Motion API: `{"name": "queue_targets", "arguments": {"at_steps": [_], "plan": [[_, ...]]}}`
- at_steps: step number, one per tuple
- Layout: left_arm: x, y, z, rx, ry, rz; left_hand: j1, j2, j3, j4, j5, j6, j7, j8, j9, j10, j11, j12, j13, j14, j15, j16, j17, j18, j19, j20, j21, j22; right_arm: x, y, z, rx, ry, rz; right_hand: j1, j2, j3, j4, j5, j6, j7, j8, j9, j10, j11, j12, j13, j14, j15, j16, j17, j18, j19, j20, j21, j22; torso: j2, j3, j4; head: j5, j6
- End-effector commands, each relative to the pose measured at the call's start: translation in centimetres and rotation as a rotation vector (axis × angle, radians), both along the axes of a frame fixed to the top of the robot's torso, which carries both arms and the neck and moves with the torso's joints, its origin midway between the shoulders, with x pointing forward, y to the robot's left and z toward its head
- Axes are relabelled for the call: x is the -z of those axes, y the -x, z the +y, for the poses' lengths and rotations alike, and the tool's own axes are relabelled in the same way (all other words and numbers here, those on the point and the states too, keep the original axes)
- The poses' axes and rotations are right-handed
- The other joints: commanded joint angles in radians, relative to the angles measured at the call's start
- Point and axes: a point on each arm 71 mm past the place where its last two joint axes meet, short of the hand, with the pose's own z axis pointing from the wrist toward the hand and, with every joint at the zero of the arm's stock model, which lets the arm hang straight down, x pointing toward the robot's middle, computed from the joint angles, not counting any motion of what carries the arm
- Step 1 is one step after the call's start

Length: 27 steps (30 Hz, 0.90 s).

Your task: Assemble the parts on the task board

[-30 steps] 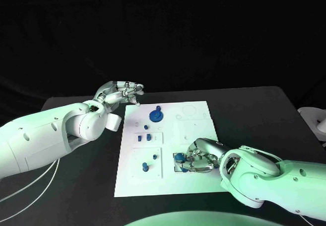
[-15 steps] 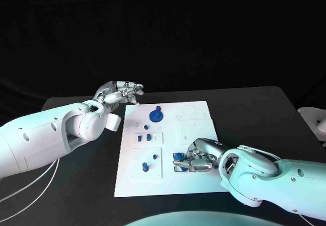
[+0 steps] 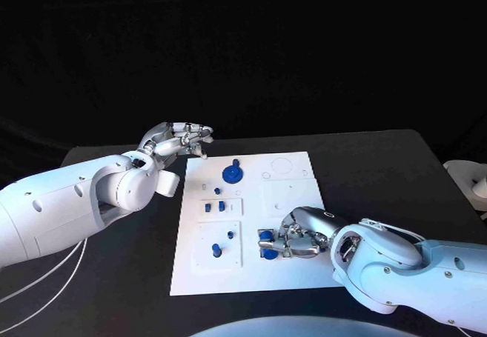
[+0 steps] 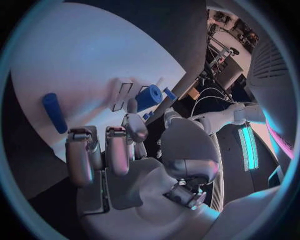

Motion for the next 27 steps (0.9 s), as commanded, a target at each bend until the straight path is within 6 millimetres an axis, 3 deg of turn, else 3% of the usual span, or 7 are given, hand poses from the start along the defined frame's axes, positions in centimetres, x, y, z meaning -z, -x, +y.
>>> {"name": "queue_targets", "arguments": {"at_steps": [1,8,9,10,15,27], "plan": [[-0.1,0.0,-0.1,0.011,0.013,-0.003,-0.011,-0.001,0.002,0.007,0.004,-0.005,0.000,-0.005,-0.001,-0.008,0.001,0.003,0.002,-0.003,0.004,0.006,-0.001,0.012,0.001,0.006,-0.005,-0.002,-0.3,0.3,0.0,-0.029,0.000,-0.016,0.015,0.013,-0.012,0.000,0.011,-0.006,-0.003,0.007,0.002,0.009,-0.002,0.005,0.004,0.069,-0.005,0.007,0.048,-0.007,0.094,-0.004,0.007,0.254,0.000,0.0002,-0.0008,0.000,0.000],[-0.1,0.0,0.0,0.009,0.010,0.001,-0.011,0.000,0.002,0.008,0.004,-0.005,0.000,-0.005,-0.001,-0.009,0.001,0.004,0.002,-0.003,0.004,0.007,-0.001,0.012,0.002,0.006,-0.006,-0.002,-0.5,0.7,-0.3,-0.051,0.007,0.002,0.076,0.033,-0.035,-0.001,0.049,-0.006,-0.004,0.010,0.000,0.013,-0.002,0.005,0.011,0.070,-0.006,0.010,0.056,-0.008,0.095,-0.004,0.012,0.255,0.000,0.0004,0.0000,0.000,0.000],[-0.1,0.0,0.0,0.008,0.010,0.002,-0.011,0.000,0.002,0.008,0.004,-0.005,0.000,-0.005,-0.001,-0.009,0.001,0.004,0.002,-0.003,0.004,0.007,-0.001,0.012,0.002,0.006,-0.006,-0.002,-0.4,0.7,-0.4,-0.056,0.010,0.006,0.105,0.035,-0.035,-0.002,0.062,-0.006,-0.004,0.011,0.000,0.013,-0.003,0.005,0.012,0.070,-0.005,0.010,0.057,-0.008,0.095,-0.005,0.011,0.255,0.001,0.0005,0.0006,-0.001,0.000],[-0.1,0.0,0.0,0.008,0.010,0.002,-0.011,0.000,0.002,0.008,0.004,-0.005,0.000,-0.005,-0.001,-0.009,0.001,0.004,0.002,-0.003,0.004,0.007,-0.001,0.012,0.002,0.006,-0.006,-0.002,-0.4,0.7,-0.4,-0.061,0.012,0.010,0.188,0.038,-0.021,-0.022,0.105,-0.009,-0.006,0.010,-0.001,0.014,-0.004,0.004,0.014,0.071,-0.006,0.013,0.065,-0.008,0.095,-0.006,0.012,0.255,0.001,0.0008,0.0005,-0.001,0.000],[0.0,0.0,0.2,0.006,0.008,0.004,-0.011,0.000,0.002,0.008,0.004,-0.005,0.000,-0.005,-0.001,-0.009,0.001,0.004,0.002,-0.003,0.004,0.007,-0.001,0.012,0.002,0.006,-0.006,-0.002,-0.4,0.9,-0.6,-0.076,0.016,0.020,0.282,0.037,-0.026,-0.007,0.112,-0.009,-0.006,0.009,-0.007,0.017,-0.004,0.004,0.021,0.073,-0.007,0.018,0.079,-0.009,0.097,-0.006,0.017,0.257,0.001,0.0012,0.0003,0.000,-0.001],[0.0,0.1,0.2,0.006,0.007,0.004,-0.009,0.000,0.003,0.008,0.005,-0.005,0.000,-0.005,-0.001,-0.009,0.001,0.004,0.002,-0.003,0.003,0.007,-0.001,0.013,0.002,0.006,-0.007,-0.003,0.1,0.2,-1.1,-0.057,0.040,0.016,0.313,0.050,-0.020,-0.005,0.113,-0.007,-0.006,0.007,-0.010,0.020,-0.005,0.008,0.026,0.075,-0.007,0.021,0.088,-0.011,0.100,-0.006,0.025,0.259,0.001,0.0000,0.0016,0.000,-0.003]]}}
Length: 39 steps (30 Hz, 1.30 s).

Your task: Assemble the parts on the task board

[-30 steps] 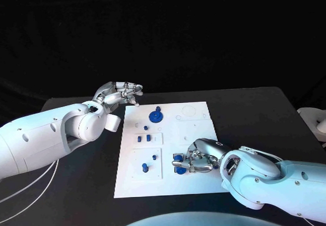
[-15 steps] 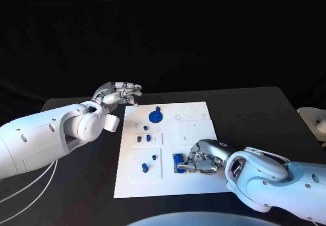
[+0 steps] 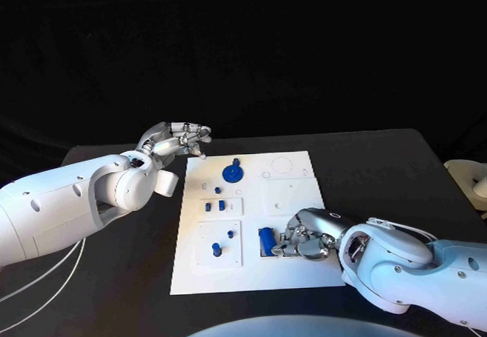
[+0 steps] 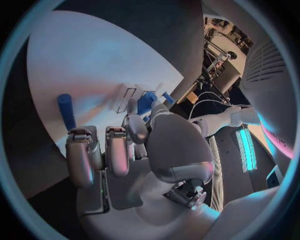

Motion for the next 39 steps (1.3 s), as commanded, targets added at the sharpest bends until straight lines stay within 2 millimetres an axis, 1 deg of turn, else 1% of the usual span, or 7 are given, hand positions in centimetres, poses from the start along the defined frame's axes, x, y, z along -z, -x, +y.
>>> {"name": "queue_targets", "arguments": {"at_steps": [1,7,13,25,28,32,39], "plan": [[-0.08,0.05,-0.19,0.012,0.012,0.000,-0.009,0.000,0.000,0.005,0.005,-0.005,0.000,-0.005,-0.001,-0.009,0.001,0.004,0.001,-0.003,0.003,0.004,-0.001,0.012,0.002,0.006,-0.005,-0.002,0.19,-0.15,0.14,-0.018,0.014,-0.001,0.011,0.004,0.005,0.004,0.002,-0.001,-0.001,0.000,-0.001,0.006,0.002,0.004,0.002,0.075,-0.007,0.004,0.089,-0.011,0.100,-0.006,0.005,0.259,0.001,-0.0003,0.0004,0.000,0.000],[-0.09,0.06,-0.21,0.014,0.012,0.000,-0.009,0.000,0.000,0.005,0.005,-0.005,0.000,-0.005,-0.001,-0.009,0.001,0.004,0.001,-0.003,0.003,0.004,-0.001,0.012,0.002,0.006,-0.005,-0.002,0.37,-0.49,0.67,-0.015,0.009,-0.007,-0.005,0.016,-0.001,0.008,-0.004,0.004,-0.001,0.001,-0.003,0.012,0.002,0.014,0.010,0.076,-0.007,0.006,0.095,-0.011,0.100,-0.006,0.006,0.260,0.001,-0.0002,0.0013,0.000,-0.001],[-0.10,0.06,-0.11,0.011,0.012,-0.001,-0.009,0.000,0.000,0.005,0.005,-0.005,0.000,-0.005,-0.001,-0.009,0.001,0.004,0.001,-0.003,0.003,0.004,-0.001,0.012,0.002,0.006,-0.005,-0.002,0.60,-0.65,0.77,-0.018,0.022,0.001,-0.008,0.017,-0.004,0.007,-0.004,0.004,-0.001,0.001,-0.003,0.011,0.002,0.011,0.009,0.075,-0.007,0.005,0.092,-0.011,0.099,-0.006,0.002,0.259,0.001,-0.0013,0.0004,0.002,-0.003],[-0.09,0.06,0.03,0.008,0.010,0.000,-0.005,0.002,0.002,0.005,0.005,-0.005,-0.001,-0.004,-0.001,-0.009,0.000,0.006,0.002,-0.004,0.002,0.004,-0.002,0.013,0.004,0.006,-0.007,-0.003,0.83,-0.71,0.51,-0.025,0.048,0.014,0.043,-0.023,-0.031,0.001,-0.042,-0.001,0.000,-0.001,-0.008,0.007,0.003,0.000,0.007,0.074,-0.007,0.003,0.088,-0.009,0.096,-0.006,-0.006,0.256,0.000,0.0001,-0.0010,0.002,-0.007],[-0.09,0.06,0.06,0.007,0.009,0.000,-0.003,0.003,0.002,0.004,0.006,-0.005,-0.001,-0.004,-0.001,-0.010,0.000,0.006,0.002,-0.004,0.002,0.005,-0.002,0.013,0.004,0.006,-0.008,-0.003,0.75,-0.68,0.58,-0.025,0.039,0.010,0.042,-0.024,-0.036,0.004,-0.048,0.000,0.001,0.000,-0.008,0.007,0.004,0.000,0.008,0.074,-0.006,0.003,0.088,-0.009,0.096,-0.006,-0.005,0.256,0.000,0.0001,-0.0015,0.002,-0.007],[-0.08,0.05,0.09,0.006,0.009,0.001,-0.001,0.003,0.003,0.003,0.006,-0.005,-0.001,-0.004,-0.001,-0.010,-0.001,0.007,0.002,-0.004,0.002,0.005,-0.002,0.013,0.005,0.006,-0.008,-0.004,0.63,-0.62,0.68,-0.027,0.027,0.004,0.021,-0.028,-0.064,0.006,-0.087,0.003,0.001,0.003,-0.008,0.008,0.004,0.000,0.010,0.074,-0.006,0.003,0.088,-0.009,0.096,-0.005,-0.005,0.256,0.000,0.0004,-0.0004,0.002,-0.009],[-0.07,0.04,0.15,0.004,0.008,0.001,0.002,0.003,0.004,0.002,0.006,-0.004,-0.001,-0.004,-0.001,-0.010,-0.001,0.007,0.002,-0.004,0.002,0.005,-0.003,0.013,0.005,0.006,-0.009,-0.004,0.35,-0.54,0.66,-0.019,0.003,-0.013,0.010,-0.027,-0.081,0.007,-0.095,0.004,0.001,0.004,-0.008,0.009,0.004,0.002,0.013,0.074,-0.006,0.003,0.090,-0.009,0.097,-0.005,-0.004,0.257,0.000,-0.0004,-0.0006,0.001,-0.010]]}}
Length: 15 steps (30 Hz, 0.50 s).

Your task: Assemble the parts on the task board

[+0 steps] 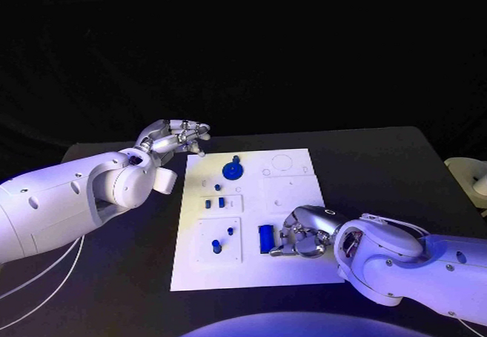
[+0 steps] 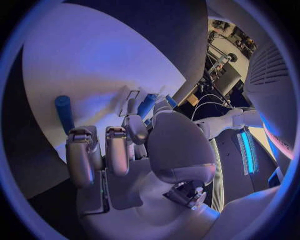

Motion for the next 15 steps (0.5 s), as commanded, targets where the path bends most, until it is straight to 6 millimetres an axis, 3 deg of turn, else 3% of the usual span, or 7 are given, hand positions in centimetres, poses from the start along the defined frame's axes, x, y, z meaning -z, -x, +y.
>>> {"name": "queue_targets", "arguments": {"at_steps": [1,6,11,15], "plan": [[-0.1,0.0,-0.2,0.010,0.010,-0.001,0.002,0.003,0.004,0.002,0.006,-0.005,-0.001,-0.004,-0.001,-0.006,0.003,0.004,0.002,-0.004,0.002,0.005,-0.002,0.013,0.002,0.002,-0.006,-0.001,-0.2,0.0,0.0,-0.003,-0.015,-0.020,-0.014,0.004,-0.007,0.000,-0.005,0.004,0.000,0.005,-0.001,0.006,0.000,0.000,0.002,0.074,-0.006,0.003,0.090,-0.010,0.097,-0.005,0.000,0.257,0.000,-0.0005,0.0001,-0.001,0.000],[-0.1,0.0,-0.2,0.010,0.011,-0.003,0.002,0.003,0.004,0.002,0.006,-0.005,-0.001,-0.004,-0.001,-0.006,0.003,0.004,0.002,-0.004,0.002,0.005,-0.002,0.013,0.002,0.002,-0.006,-0.001,-0.4,-0.1,-0.8,0.028,-0.031,-0.038,-0.009,0.021,-0.012,-0.002,0.007,0.001,0.001,0.004,-0.002,0.002,0.000,-0.012,-0.004,0.074,-0.006,0.002,0.087,-0.008,0.095,-0.005,-0.006,0.255,0.000,-0.0011,0.0002,-0.002,0.002],[-0.1,0.0,-0.2,0.010,0.013,-0.008,0.003,0.003,0.004,0.002,0.006,-0.004,-0.001,-0.004,-0.001,-0.007,0.003,0.005,0.002,-0.004,0.002,0.005,-0.002,0.013,0.002,0.002,-0.006,-0.001,-1.7,-0.9,-2.7,0.087,-0.104,-0.069,0.094,0.034,-0.014,-0.013,0.069,-0.039,0.015,-0.023,-0.014,-0.023,0.011,-0.064,-0.033,0.070,0.002,-0.006,0.070,-0.001,0.083,0.001,-0.040,0.245,-0.001,-0.0016,-0.0014,-0.010,0.007],[-0.2,0.1,-0.2,0.011,0.016,-0.013,0.003,0.002,0.003,0.002,0.005,-0.004,-0.001,-0.004,-0.001,-0.007,0.003,0.005,0.002,-0.005,0.002,0.006,-0.002,0.013,0.003,0.002,-0.006,-0.002,-2.9,-1.3,-4.2,0.105,-0.125,-0.092,0.158,0.042,-0.003,-0.018,0.060,-0.045,0.019,-0.037,-0.021,-0.026,0.014,-0.068,-0.034,0.069,0.005,-0.007,0.068,0.000,0.081,0.004,-0.044,0.244,-0.002,-0.0015,-0.0029,-0.020,0.008]]}}
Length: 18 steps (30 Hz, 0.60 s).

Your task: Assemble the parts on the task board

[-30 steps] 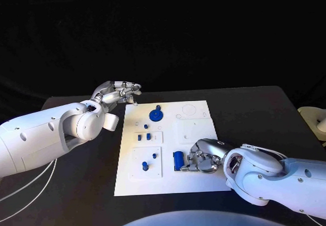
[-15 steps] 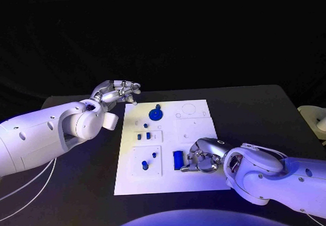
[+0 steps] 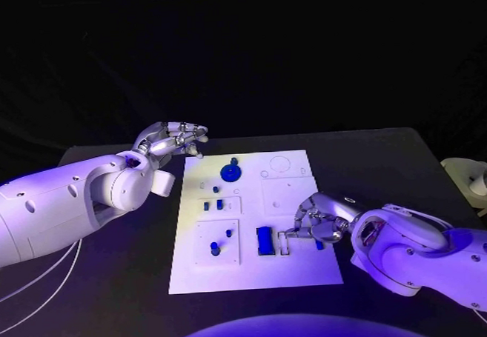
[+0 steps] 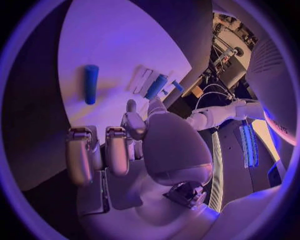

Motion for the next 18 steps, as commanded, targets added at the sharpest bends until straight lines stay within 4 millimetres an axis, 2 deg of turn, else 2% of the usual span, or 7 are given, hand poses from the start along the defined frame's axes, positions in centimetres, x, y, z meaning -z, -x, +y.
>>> {"name": "queue_targets", "arguments": {"at_steps": [1,4,8,12,18], "plan": [[-0.2,0.1,-0.2,0.011,0.017,-0.014,0.003,0.002,0.003,0.002,0.005,-0.004,-0.001,-0.004,-0.001,-0.007,0.003,0.004,0.001,-0.005,0.002,0.006,-0.001,0.013,0.003,0.002,-0.004,-0.002,-1.0,-0.1,-0.9,0.009,-0.078,-0.026,0.040,0.005,0.009,-0.004,-0.017,-0.005,0.001,-0.011,-0.005,-0.007,0.004,-0.006,0.000,0.069,0.006,-0.003,0.069,-0.001,0.082,0.005,-0.002,0.245,0.000,0.0005,-0.0012,-0.012,0.002],[-0.3,0.2,-0.2,0.013,0.020,-0.018,0.003,0.002,0.003,0.002,0.005,-0.004,-0.001,-0.004,-0.001,-0.007,0.003,0.004,0.001,-0.005,0.002,0.006,-0.001,0.013,0.003,0.002,-0.004,-0.002,-1.5,-0.1,-2.5,0.022,-0.043,-0.038,0.096,0.011,0.030,-0.013,-0.032,-0.010,0.003,-0.029,-0.015,-0.008,0.005,-0.007,0.000,0.070,0.007,-0.002,0.073,-0.002,0.084,0.006,0.005,0.247,0.000,0.0012,-0.0026,-0.027,0.005],[-0.3,0.3,-0.3,0.016,0.022,-0.020,0.002,0.002,0.003,0.003,0.005,-0.004,-0.001,-0.004,-0.001,-0.007,0.003,0.004,0.001,-0.005,0.002,0.006,-0.001,0.013,0.003,0.002,-0.004,-0.002,-1.6,0.0,-4.3,0.033,0.022,-0.062,0.111,0.011,0.040,-0.005,-0.031,-0.009,0.007,-0.045,-0.025,-0.009,0.007,-0.010,-0.001,0.070,0.009,-0.002,0.073,-0.003,0.086,0.007,0.009,0.248,0.000,0.0003,-0.0029,-0.045,0.006],[-0.2,0.4,-0.3,0.019,0.024,-0.019,0.002,0.001,0.002,0.003,0.005,-0.004,-0.001,-0.004,-0.001,-0.007,0.003,0.004,0.001,-0.005,0.002,0.006,-0.001,0.013,0.003,0.002,-0.004,-0.002,-1.1,0.4,-5.4,0.037,0.069,-0.078,0.117,0.011,0.044,-0.002,-0.028,-0.004,0.006,-0.048,-0.027,-0.009,0.007,-0.011,-0.001,0.071,0.009,-0.002,0.075,-0.004,0.087,0.008,0.012,0.249,0.000,0.0011,-0.0039,-0.049,0.007],[-0.2,0.4,-0.4,0.023,0.024,-0.016,0.002,0.001,0.002,0.003,0.005,-0.004,-0.001,-0.004,-0.001,-0.007,0.003,0.004,0.001,-0.005,0.002,0.006,-0.001,0.013,0.003,0.002,-0.004,-0.002,-0.1,1.0,-5.5,0.039,0.104,-0.073,0.109,0.006,0.043,0.010,-0.034,0.010,0.006,-0.052,-0.031,-0.006,0.007,-0.009,0.000,0.071,0.009,-0.001,0.076,-0.005,0.089,0.008,0.018,0.251,0.001,0.0026,-0.0007,-0.051,0.007]]}}
